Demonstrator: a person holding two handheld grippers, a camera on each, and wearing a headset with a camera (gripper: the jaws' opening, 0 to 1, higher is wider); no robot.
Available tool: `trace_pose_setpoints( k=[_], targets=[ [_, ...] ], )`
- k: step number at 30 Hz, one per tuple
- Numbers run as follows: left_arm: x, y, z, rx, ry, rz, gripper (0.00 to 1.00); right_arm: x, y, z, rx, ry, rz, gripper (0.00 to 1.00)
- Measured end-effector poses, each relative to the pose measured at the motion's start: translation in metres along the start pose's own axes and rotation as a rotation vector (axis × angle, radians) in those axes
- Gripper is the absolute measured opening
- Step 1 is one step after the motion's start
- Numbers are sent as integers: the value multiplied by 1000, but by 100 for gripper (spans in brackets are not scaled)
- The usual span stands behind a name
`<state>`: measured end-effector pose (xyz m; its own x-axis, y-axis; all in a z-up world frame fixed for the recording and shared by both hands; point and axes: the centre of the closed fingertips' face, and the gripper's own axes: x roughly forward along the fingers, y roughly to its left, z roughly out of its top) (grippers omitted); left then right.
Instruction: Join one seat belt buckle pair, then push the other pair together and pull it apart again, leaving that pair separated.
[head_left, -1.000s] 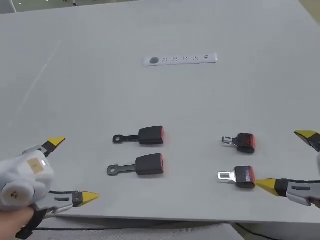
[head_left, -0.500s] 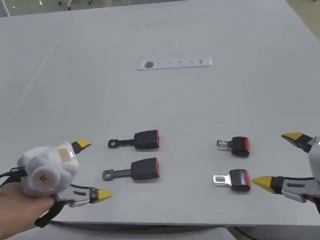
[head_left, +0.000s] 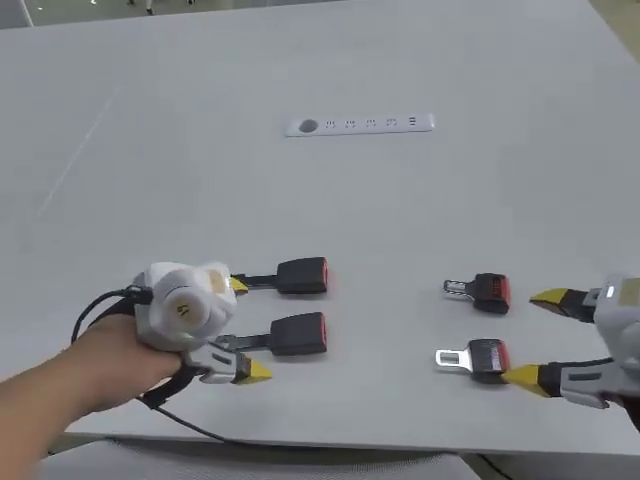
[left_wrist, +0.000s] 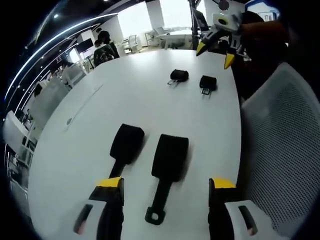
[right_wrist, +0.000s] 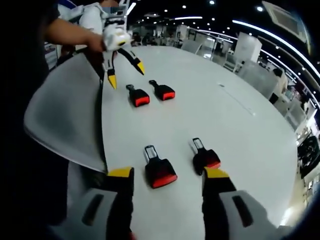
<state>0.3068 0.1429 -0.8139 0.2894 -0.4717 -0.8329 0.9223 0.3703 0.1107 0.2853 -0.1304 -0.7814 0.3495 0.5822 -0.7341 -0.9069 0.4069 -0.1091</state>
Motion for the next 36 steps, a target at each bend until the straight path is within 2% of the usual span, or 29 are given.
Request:
trace_pose_setpoints(
  k=[3, 4, 8, 10, 14, 17, 19, 23, 24, 26, 29, 32, 36],
  targets=[
    [11, -2, 0, 28, 19, -30, 63, 8, 3, -4, -40, 30, 32, 51],
    [14, -2, 1, 37, 23, -36, 62, 11, 7, -6, -55, 38, 59, 49],
    [25, 1, 7, 71, 27, -60, 64, 26, 7, -20, -93, 87, 102, 47],
    [31, 3, 8, 85, 28, -68, 62, 32, 6, -24, -98, 98, 110, 47],
    [40, 3, 10, 67, 28, -104, 59, 43, 6, -28, -116, 121, 144, 47],
    [44, -1, 8, 87, 48, -136, 55, 51, 4, -29, -150, 136, 164, 45],
    [47, 0, 8, 104, 56, -138, 54, 54, 2, -33, -161, 152, 172, 43],
    [51, -2, 9, 136, 61, -162, 47, 59, 2, -40, -164, 181, 201, 41],
    [52, -3, 5, 179, 86, -177, 46, 60, 2, -42, -167, 189, 209, 39],
    [53, -6, 4, 172, 93, -193, 43, 61, 4, -47, -183, 213, 237, 37],
    [54, -6, 7, 176, 85, -208, 35, 63, 3, -47, -187, 212, 250, 36],
    [54, -7, 8, 183, 90, -213, 35, 62, 3, -47, -192, 222, 264, 35],
    [54, -9, 7, 221, 107, -224, 34, 62, 4, -45, -191, 224, 263, 35]
  ],
)
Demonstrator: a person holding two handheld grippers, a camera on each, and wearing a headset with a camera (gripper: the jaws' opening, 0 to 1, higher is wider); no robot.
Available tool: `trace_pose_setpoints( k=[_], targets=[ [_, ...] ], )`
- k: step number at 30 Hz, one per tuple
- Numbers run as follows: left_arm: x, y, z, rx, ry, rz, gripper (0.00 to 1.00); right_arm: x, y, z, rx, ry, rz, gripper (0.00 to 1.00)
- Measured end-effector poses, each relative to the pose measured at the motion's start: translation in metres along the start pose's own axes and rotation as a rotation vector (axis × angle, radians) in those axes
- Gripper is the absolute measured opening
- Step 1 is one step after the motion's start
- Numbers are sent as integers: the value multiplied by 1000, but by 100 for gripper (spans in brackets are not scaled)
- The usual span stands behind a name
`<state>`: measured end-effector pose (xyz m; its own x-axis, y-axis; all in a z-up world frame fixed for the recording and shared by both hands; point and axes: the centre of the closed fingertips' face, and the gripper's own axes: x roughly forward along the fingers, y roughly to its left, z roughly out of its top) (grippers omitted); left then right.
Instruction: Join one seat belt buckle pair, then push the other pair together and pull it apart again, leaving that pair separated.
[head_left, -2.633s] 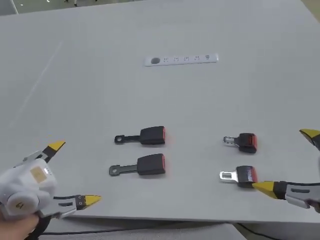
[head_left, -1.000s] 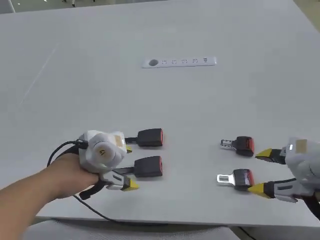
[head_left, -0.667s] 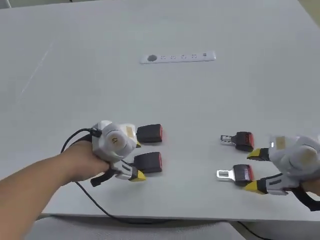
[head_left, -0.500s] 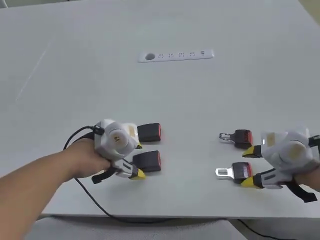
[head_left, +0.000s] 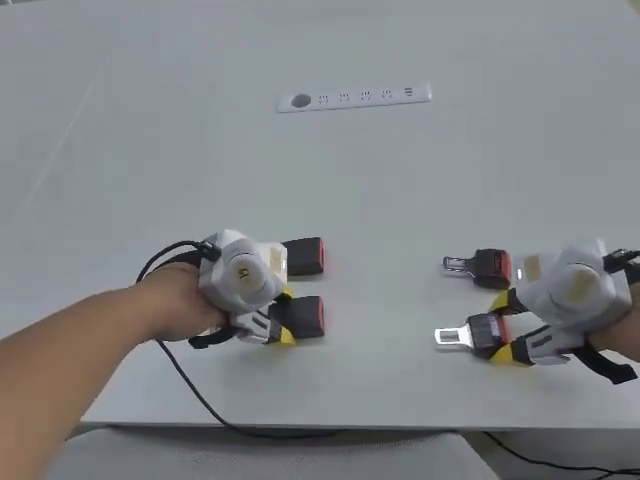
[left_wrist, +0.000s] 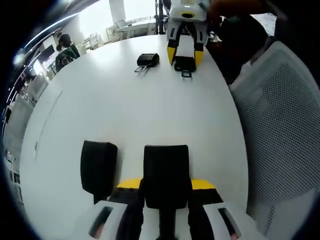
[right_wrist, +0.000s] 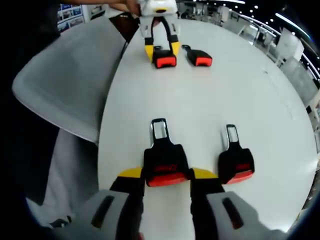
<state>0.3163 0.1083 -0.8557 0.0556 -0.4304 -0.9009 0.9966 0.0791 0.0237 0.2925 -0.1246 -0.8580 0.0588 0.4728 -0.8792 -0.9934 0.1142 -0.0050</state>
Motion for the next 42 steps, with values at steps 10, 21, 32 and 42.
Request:
trace_pose_setpoints(
  k=[10, 21, 32, 42],
  targets=[
    [1, -2, 1, 38, 42, -34, 34, 0, 0, 1, 9, -18, -9, 34],
    [1, -2, 0, 37, 46, -38, 34, 0, -1, 2, 49, -29, -20, 35],
    [2, -2, 0, 47, 54, -43, 34, 0, -1, 2, 42, -14, -22, 37],
    [2, -2, 0, 39, 64, -39, 34, 2, 0, 4, 4, 12, -16, 35]
  ],
)
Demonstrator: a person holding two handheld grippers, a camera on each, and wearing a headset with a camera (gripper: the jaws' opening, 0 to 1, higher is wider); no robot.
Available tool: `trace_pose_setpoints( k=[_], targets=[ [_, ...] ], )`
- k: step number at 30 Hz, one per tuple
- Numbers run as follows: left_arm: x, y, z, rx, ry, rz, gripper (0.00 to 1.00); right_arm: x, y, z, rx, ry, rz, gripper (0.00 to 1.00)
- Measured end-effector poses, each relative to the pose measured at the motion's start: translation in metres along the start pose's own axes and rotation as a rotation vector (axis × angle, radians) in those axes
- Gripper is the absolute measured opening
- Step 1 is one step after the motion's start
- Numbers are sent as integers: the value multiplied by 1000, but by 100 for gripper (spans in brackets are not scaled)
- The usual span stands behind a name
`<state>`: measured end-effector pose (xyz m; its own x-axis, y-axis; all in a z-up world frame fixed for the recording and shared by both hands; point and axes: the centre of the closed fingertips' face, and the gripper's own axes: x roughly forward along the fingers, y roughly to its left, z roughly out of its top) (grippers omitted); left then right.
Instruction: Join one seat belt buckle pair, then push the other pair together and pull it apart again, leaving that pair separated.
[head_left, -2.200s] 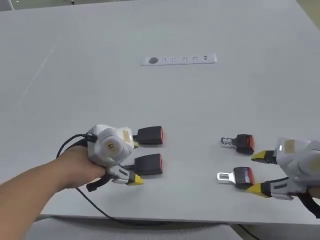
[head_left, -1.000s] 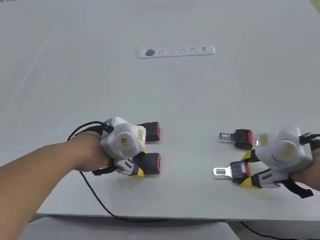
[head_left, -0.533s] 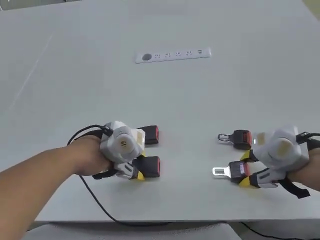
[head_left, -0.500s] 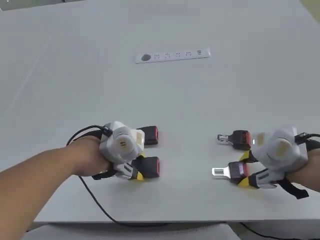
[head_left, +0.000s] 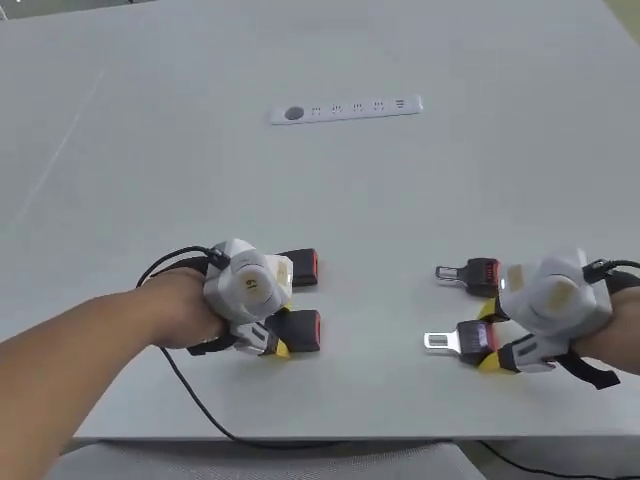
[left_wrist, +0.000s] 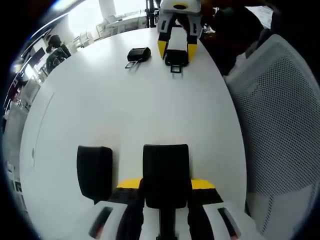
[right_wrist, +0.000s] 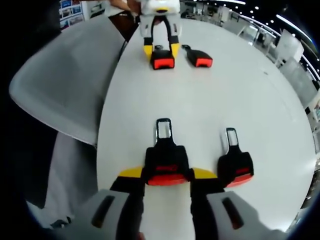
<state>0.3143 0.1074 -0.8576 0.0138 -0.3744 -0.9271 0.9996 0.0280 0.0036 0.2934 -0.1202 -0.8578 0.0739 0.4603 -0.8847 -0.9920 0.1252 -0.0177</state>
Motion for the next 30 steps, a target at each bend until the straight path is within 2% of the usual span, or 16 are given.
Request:
trace_pose_setpoints(
  k=[7, 16, 24, 30],
  targets=[
    [0, -1, 0, -1, 8, 1, 34, 6, 3, 14, -5, -27, -19, 34],
    [0, 0, 0, -3, 16, 1, 34, 21, 3, 44, 12, -78, -59, 34],
    [0, 0, 0, -2, 17, 0, 34, 37, 6, 75, 27, -120, -59, 34],
    [0, 0, 0, 0, 17, -1, 34, 46, 4, 89, 50, -145, -67, 34]
  ],
)
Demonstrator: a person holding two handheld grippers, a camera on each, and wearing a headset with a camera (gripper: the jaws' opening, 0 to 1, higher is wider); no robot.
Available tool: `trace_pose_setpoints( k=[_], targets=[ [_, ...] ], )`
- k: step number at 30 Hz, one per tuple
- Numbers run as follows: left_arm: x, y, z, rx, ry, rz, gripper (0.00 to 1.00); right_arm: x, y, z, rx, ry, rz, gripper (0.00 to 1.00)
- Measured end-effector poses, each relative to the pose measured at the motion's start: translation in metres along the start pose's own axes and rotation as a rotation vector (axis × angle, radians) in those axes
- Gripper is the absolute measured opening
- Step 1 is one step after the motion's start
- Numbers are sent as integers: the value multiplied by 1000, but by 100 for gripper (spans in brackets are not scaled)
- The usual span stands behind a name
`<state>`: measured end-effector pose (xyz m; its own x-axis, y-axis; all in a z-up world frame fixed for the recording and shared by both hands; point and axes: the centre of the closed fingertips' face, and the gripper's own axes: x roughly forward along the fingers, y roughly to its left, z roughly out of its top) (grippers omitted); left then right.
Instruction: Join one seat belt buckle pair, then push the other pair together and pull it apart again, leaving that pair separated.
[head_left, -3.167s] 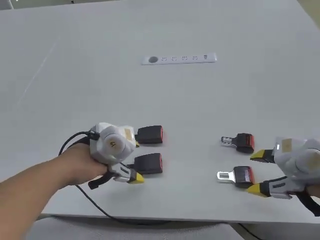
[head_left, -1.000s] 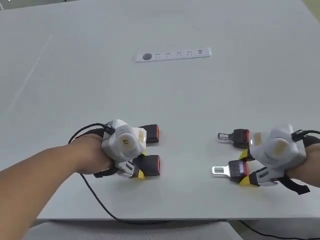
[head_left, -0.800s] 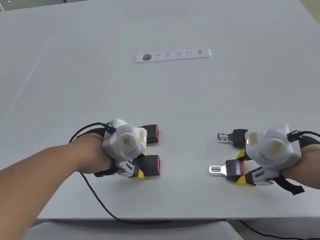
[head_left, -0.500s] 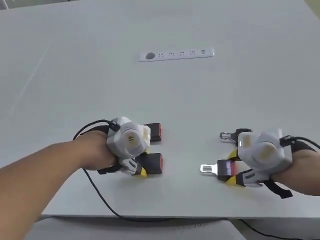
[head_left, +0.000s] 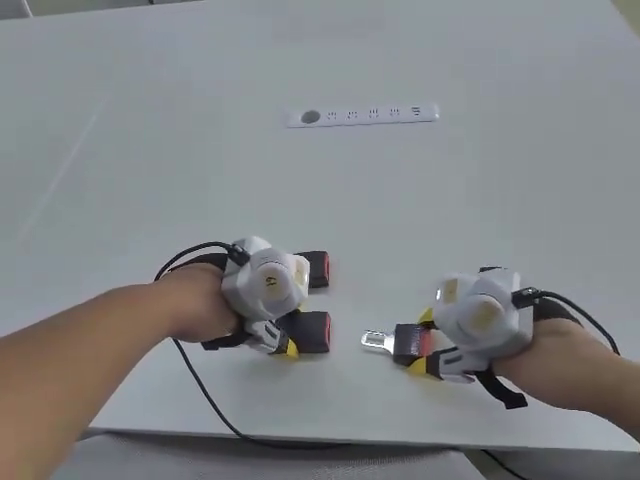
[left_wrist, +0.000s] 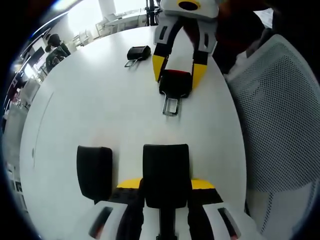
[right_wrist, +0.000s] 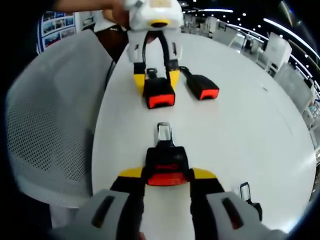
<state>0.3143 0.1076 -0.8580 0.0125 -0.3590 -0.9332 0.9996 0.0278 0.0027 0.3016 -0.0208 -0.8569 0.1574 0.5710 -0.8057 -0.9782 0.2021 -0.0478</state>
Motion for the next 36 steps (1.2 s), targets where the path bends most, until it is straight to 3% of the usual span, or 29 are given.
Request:
trace_pose_setpoints(
  k=[11, 18, 25, 36],
  targets=[
    [0, 0, 0, 6, 7, -2, 34, 22, 2, 31, -27, -9, 6, 34],
    [0, 0, 0, 9, 8, -4, 34, 22, 1, 32, -28, 5, 4, 34],
    [1, 0, 0, 17, 11, -9, 34, 26, 0, 40, -103, 17, 1, 34],
    [1, -1, 0, 19, 21, -11, 34, 30, -1, 45, -87, -4, 35, 33]
  ],
)
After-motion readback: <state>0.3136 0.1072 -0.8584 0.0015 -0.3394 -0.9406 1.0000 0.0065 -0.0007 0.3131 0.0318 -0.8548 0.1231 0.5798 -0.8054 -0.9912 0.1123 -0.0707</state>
